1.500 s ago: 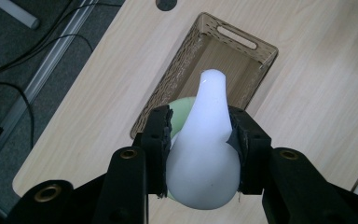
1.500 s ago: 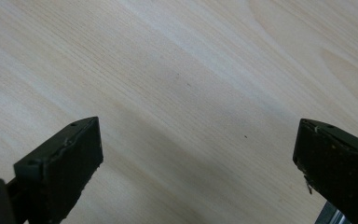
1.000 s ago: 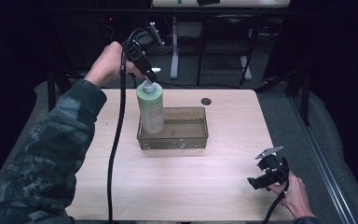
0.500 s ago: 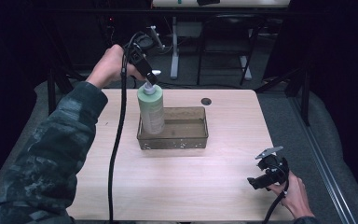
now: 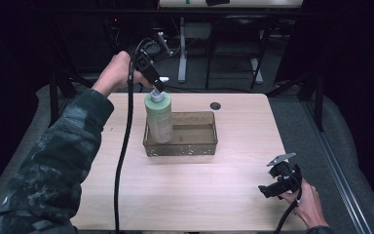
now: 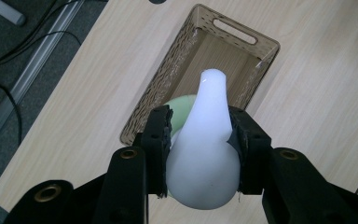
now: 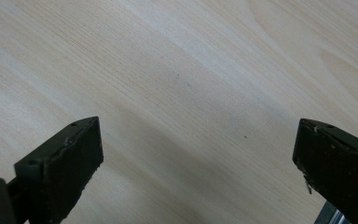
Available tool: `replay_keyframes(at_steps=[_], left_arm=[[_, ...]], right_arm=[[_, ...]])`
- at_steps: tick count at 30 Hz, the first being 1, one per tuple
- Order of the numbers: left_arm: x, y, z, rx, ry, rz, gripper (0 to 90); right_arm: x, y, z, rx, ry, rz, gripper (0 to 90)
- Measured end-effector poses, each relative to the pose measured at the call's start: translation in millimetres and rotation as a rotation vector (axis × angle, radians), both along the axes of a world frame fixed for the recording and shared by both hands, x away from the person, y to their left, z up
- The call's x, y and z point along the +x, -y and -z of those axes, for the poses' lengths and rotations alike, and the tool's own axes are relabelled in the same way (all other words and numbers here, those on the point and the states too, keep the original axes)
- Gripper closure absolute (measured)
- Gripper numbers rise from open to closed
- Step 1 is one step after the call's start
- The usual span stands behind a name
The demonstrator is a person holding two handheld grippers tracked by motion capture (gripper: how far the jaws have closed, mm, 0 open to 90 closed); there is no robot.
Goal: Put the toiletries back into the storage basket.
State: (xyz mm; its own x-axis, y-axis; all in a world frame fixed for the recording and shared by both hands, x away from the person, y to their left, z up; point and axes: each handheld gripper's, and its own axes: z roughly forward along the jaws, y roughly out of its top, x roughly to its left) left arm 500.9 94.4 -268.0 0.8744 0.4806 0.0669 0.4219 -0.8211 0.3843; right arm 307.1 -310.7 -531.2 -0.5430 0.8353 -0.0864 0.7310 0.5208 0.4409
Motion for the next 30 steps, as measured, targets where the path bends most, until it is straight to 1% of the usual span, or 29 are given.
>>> replay_keyframes(at_steps=[1, 3, 7, 9, 13, 20, 26, 30], left_arm=[[0.1, 0.1, 0.9, 0.0, -0.002, 0.0, 63.1], [0.6, 0.0, 2.7, -0.005, -0.004, -0.001, 63.2], [1.2, 0.2, 5.6, -0.001, -0.007, 0.002, 63.2], [1.4, 0.0, 6.4, -0.005, -0.007, 0.003, 63.1], [1.4, 0.1, 9.1, -0.006, -0.006, 0.005, 63.2], [1.8, -0.4, 15.0, -0.008, -0.016, 0.007, 63.2], [0.9, -1.5, 18.8, -0.014, -0.015, 0.008, 63.2], [0.6, -2.4, 22.5, -0.011, -0.012, 0.013, 63.1]], right_arm=[[0.1, 0.4, -0.1, -0.007, 0.002, -0.003, 1.2], [-0.1, 0.0, -0.1, 0.0, 0.0, 0.0, 1.2], [0.0, 0.1, 0.0, 0.0, 0.0, 0.001, 1.3], [0.0, 0.0, -0.1, 0.001, 0.0, 0.0, 1.3], [-0.1, 0.0, -0.4, -0.009, 0.0, -0.003, 1.3], [-0.5, -0.6, -1.3, -0.009, 0.005, -0.003, 1.3], [-0.4, -0.7, -1.3, -0.01, 0.005, -0.003, 1.3], [-0.3, -0.8, -1.0, -0.011, 0.005, -0.005, 1.4]])
